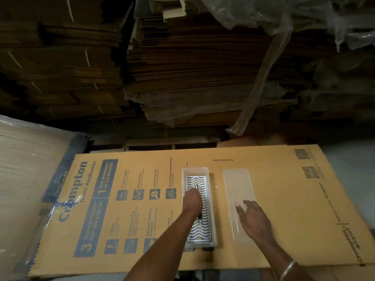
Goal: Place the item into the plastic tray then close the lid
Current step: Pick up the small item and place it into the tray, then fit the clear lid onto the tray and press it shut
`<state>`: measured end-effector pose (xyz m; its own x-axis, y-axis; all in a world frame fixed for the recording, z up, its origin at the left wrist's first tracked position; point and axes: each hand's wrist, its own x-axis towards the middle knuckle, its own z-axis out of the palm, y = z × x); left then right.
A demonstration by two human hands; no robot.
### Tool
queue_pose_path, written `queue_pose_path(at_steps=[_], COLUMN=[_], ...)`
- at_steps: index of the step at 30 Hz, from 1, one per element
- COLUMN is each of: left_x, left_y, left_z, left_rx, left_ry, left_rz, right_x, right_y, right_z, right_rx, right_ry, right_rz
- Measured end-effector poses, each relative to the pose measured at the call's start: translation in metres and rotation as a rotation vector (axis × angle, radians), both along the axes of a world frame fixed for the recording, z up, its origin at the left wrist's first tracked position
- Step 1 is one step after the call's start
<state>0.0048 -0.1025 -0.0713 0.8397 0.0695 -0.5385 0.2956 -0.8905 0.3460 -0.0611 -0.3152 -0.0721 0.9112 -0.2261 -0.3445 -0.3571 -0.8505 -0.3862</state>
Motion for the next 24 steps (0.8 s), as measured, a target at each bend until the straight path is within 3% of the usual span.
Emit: queue_pose_path(at_steps=[17,24], left_x=[-0.003,0.001], left_y=[-0.002,0.008], left_z=[-0.017,-0.003], left_rx=[0.061,0.075], left_ry=[-0.141,-0.231], left_rz=[0.016,-0.15], right_x=[0.001,0.009], right_y=[0.008,0.009], right_z=[-0.011,-0.009], right_rx=[-0.181,-0.209], right_ry=[0.237,0.259], right_rz=[-0.011,-0.013])
